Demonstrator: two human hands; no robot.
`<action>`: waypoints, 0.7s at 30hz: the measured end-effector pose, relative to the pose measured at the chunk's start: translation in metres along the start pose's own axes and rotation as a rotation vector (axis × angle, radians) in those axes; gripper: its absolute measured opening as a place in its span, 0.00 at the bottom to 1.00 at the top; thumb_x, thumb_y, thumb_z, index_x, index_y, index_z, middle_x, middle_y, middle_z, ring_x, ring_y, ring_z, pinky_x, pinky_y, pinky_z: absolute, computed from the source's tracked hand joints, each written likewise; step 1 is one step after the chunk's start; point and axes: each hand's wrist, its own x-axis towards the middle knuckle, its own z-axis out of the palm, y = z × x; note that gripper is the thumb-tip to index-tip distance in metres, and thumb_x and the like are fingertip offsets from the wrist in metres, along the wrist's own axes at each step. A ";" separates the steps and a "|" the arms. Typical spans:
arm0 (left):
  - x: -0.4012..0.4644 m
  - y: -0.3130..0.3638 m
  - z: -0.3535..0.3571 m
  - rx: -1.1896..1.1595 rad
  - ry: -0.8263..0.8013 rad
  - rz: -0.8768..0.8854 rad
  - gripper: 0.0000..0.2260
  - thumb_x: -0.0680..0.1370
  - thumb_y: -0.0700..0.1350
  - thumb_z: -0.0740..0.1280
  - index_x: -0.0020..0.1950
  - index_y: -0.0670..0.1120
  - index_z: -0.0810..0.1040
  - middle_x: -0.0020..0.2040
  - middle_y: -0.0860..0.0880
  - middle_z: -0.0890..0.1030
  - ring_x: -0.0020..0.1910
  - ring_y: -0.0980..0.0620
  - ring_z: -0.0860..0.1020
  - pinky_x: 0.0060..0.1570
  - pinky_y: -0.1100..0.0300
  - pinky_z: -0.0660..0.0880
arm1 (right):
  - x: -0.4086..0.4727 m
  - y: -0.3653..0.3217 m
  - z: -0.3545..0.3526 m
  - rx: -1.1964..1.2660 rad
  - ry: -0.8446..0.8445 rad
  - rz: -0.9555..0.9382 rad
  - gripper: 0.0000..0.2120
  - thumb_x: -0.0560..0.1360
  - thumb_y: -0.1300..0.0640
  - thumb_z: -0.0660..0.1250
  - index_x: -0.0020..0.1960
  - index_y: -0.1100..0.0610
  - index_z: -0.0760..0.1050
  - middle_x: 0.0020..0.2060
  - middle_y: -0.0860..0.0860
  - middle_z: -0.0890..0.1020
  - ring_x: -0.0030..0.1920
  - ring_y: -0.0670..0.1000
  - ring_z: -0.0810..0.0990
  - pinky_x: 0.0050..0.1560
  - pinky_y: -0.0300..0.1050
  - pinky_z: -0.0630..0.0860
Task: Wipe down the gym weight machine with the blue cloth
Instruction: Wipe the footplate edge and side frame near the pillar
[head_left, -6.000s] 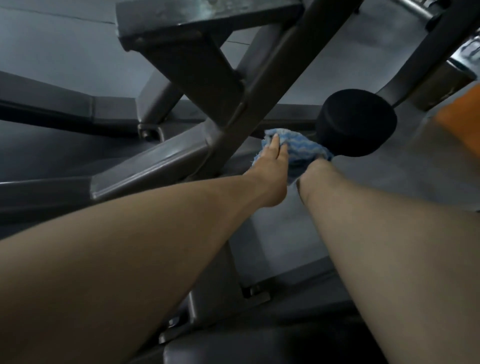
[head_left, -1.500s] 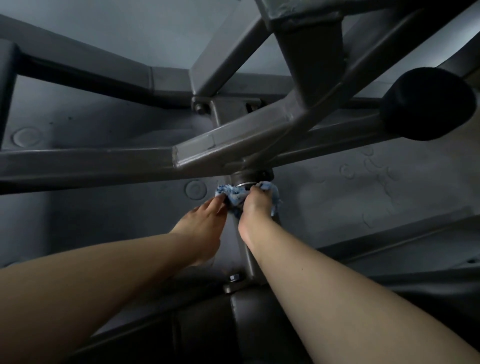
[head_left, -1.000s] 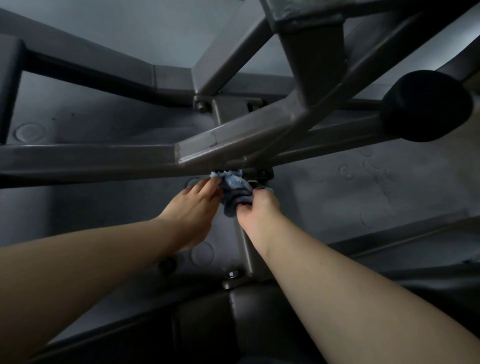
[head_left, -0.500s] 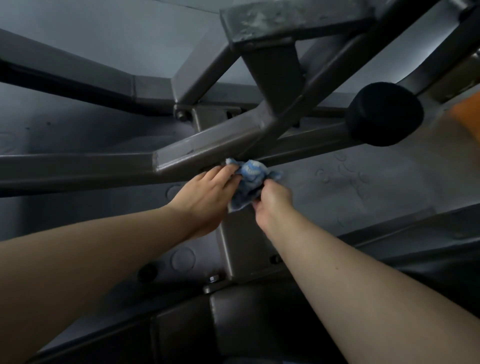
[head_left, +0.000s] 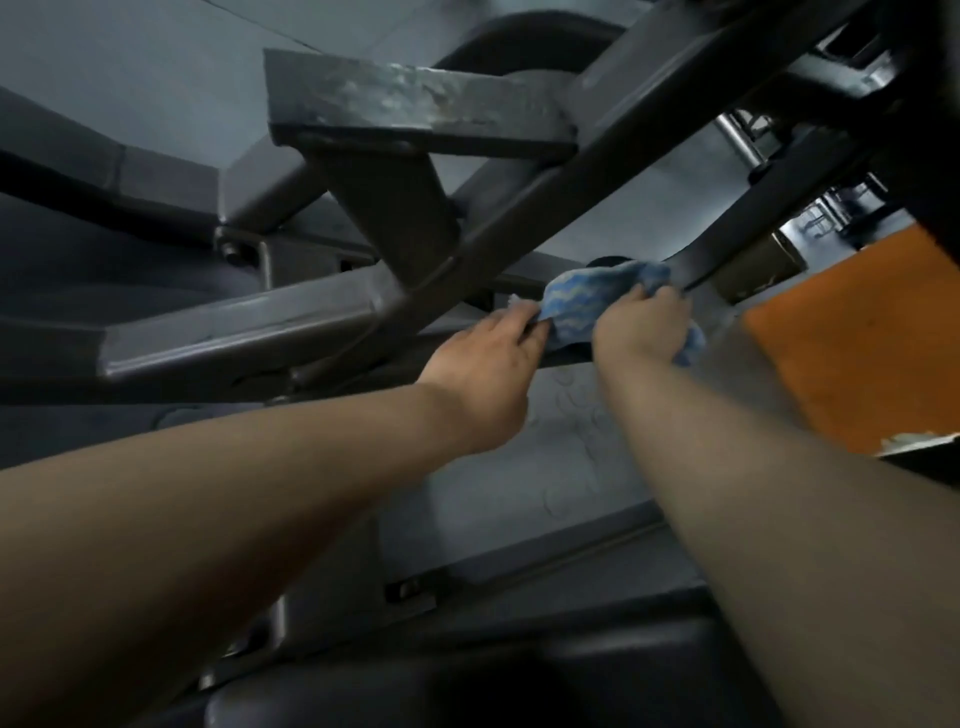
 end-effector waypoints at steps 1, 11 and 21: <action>0.009 0.004 -0.001 -0.020 0.020 0.004 0.30 0.76 0.41 0.61 0.76 0.45 0.53 0.74 0.47 0.54 0.71 0.48 0.59 0.66 0.56 0.62 | 0.013 -0.002 -0.006 -0.050 0.017 -0.031 0.19 0.83 0.55 0.51 0.68 0.64 0.66 0.71 0.60 0.64 0.70 0.58 0.63 0.66 0.47 0.58; 0.083 0.025 0.017 -0.422 -0.083 -0.167 0.22 0.76 0.44 0.63 0.70 0.45 0.66 0.73 0.41 0.54 0.68 0.39 0.65 0.66 0.52 0.66 | 0.092 -0.003 0.003 -0.413 -0.380 -0.338 0.28 0.76 0.47 0.64 0.70 0.63 0.65 0.68 0.61 0.67 0.66 0.62 0.68 0.65 0.50 0.66; 0.068 0.027 0.043 -0.711 -0.115 -0.241 0.35 0.77 0.44 0.63 0.77 0.51 0.45 0.77 0.46 0.44 0.75 0.48 0.55 0.66 0.64 0.58 | 0.108 -0.006 0.012 -0.458 -0.588 -0.486 0.25 0.78 0.42 0.59 0.69 0.57 0.66 0.67 0.56 0.70 0.66 0.56 0.69 0.65 0.45 0.63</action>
